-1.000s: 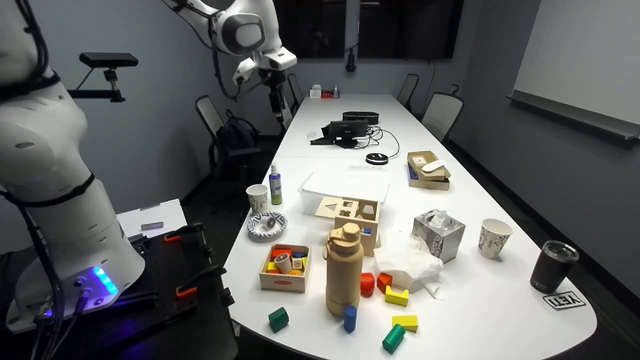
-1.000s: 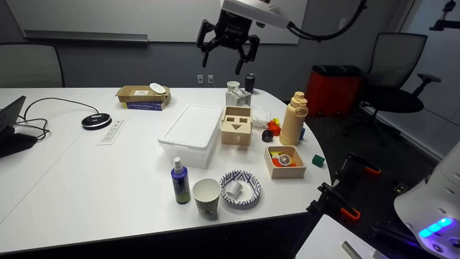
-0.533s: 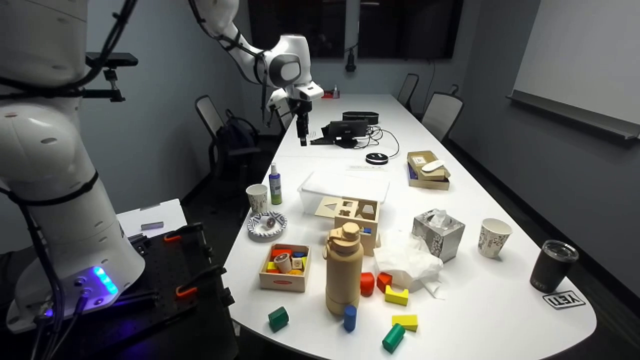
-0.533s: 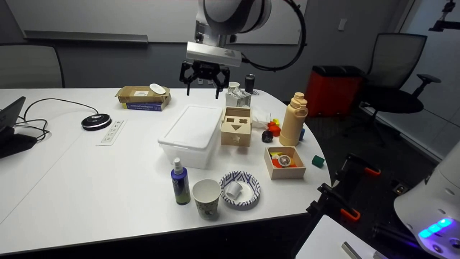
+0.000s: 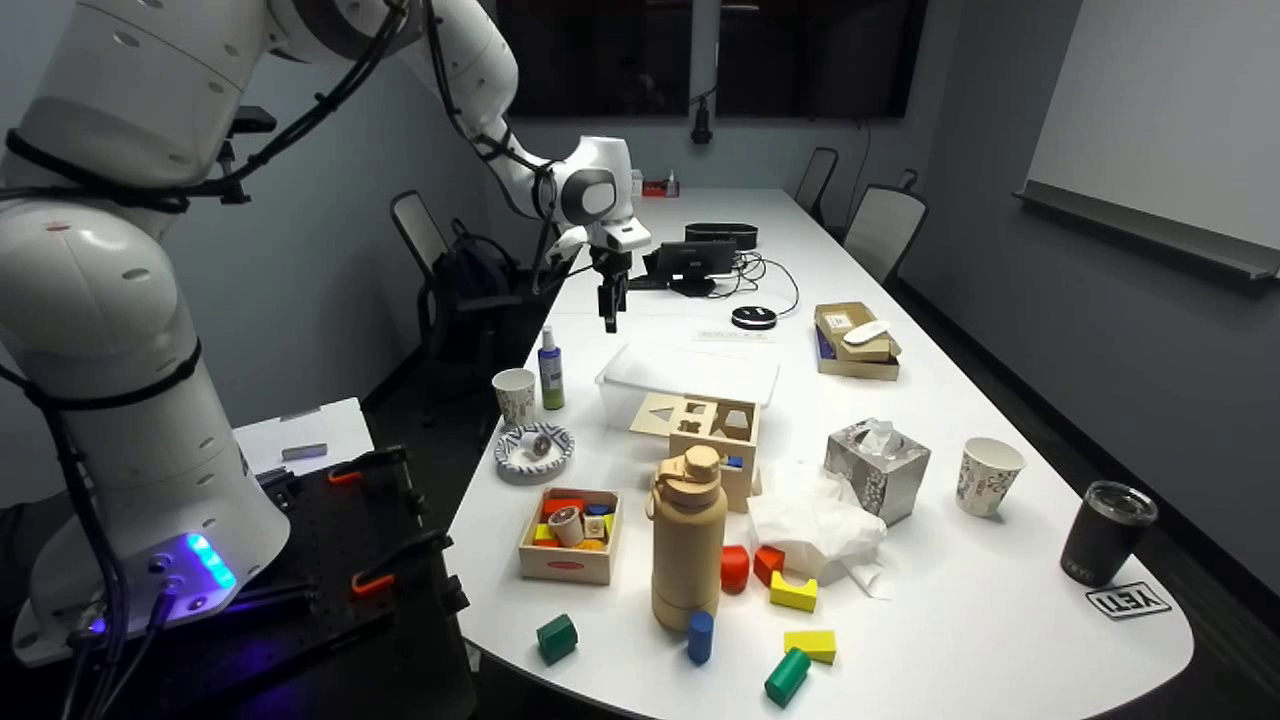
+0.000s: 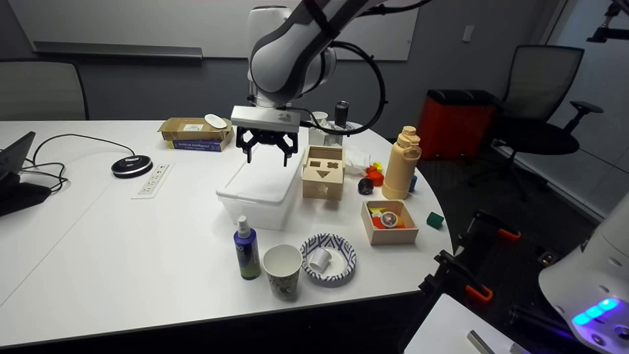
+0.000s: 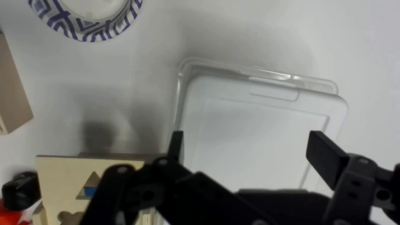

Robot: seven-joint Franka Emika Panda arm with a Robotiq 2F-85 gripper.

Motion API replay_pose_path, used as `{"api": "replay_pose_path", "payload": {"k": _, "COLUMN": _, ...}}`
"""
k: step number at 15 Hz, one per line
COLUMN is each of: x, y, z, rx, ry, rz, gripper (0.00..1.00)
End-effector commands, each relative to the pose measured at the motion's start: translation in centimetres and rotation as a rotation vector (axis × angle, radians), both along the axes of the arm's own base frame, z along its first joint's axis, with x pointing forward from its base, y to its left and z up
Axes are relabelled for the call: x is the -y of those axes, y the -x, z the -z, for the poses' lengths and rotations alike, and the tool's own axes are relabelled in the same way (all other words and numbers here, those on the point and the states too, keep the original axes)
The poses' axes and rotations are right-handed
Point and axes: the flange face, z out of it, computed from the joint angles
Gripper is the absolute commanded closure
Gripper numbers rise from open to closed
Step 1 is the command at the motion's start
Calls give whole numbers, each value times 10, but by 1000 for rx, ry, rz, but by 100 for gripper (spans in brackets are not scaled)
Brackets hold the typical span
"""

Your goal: Move the white lid to the right.

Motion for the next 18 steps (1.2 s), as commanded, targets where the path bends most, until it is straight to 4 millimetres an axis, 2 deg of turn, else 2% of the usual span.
{"api": "replay_pose_path", "payload": {"k": 1, "x": -6, "y": -7, "z": 23, "rx": -32, "ry": 5, "rz": 76, "gripper": 0}}
{"api": "replay_pose_path", "payload": {"k": 4, "x": -12, "y": -2, "z": 47, "rx": -72, "ry": 6, "rz": 113, "gripper": 0}}
{"api": "replay_pose_path", "payload": {"k": 9, "x": -23, "y": 1, "z": 76, "rx": -99, "ry": 16, "rz": 142, "gripper": 0}}
{"api": "replay_pose_path", "payload": {"k": 18, "x": -28, "y": -10, "z": 110, "rx": -109, "ry": 40, "rz": 153, "gripper": 0}}
